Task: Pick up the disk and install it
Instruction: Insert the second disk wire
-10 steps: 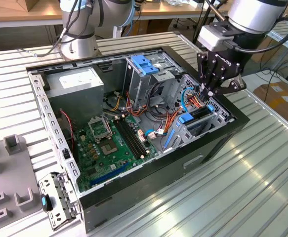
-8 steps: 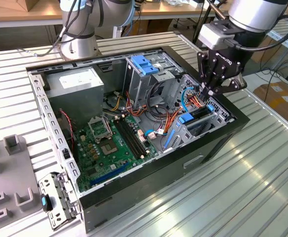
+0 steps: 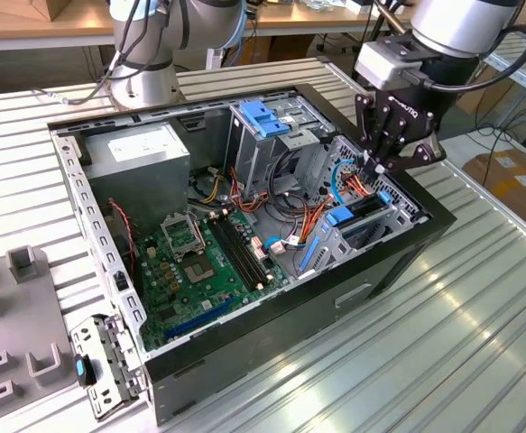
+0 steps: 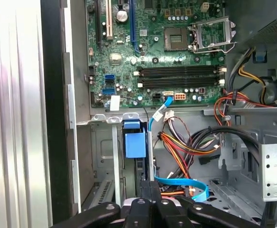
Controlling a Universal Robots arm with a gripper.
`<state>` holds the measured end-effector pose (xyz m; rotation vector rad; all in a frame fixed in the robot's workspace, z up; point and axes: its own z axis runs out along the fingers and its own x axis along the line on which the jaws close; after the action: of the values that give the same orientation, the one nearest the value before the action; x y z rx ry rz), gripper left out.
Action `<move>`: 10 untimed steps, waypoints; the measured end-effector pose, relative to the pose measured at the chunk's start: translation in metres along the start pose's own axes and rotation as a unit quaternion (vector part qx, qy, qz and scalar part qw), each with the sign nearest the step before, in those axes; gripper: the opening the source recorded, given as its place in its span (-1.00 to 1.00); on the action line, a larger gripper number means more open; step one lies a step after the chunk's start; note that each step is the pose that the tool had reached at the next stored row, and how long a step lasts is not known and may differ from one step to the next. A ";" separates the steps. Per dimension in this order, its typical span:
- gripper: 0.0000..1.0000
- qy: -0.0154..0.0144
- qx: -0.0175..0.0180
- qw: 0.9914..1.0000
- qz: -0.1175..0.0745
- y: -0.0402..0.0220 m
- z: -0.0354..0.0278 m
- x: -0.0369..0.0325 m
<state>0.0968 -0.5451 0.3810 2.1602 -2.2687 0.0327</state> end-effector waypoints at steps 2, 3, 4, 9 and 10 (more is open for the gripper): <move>-0.79 0.001 0.000 1.000 0.000 0.0001 -0.0011 -0.0025; -0.79 0.002 0.000 1.000 0.000 0.0002 -0.0018 -0.0036; -0.79 0.002 0.000 1.000 0.000 0.0002 -0.0027 -0.0048; -0.79 0.006 0.000 1.000 0.000 0.0005 -0.0120 -0.0125; -0.79 0.006 0.000 1.000 0.000 0.0006 -0.0126 -0.0136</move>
<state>0.0968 -0.5312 0.3932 2.1542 -2.2623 0.0468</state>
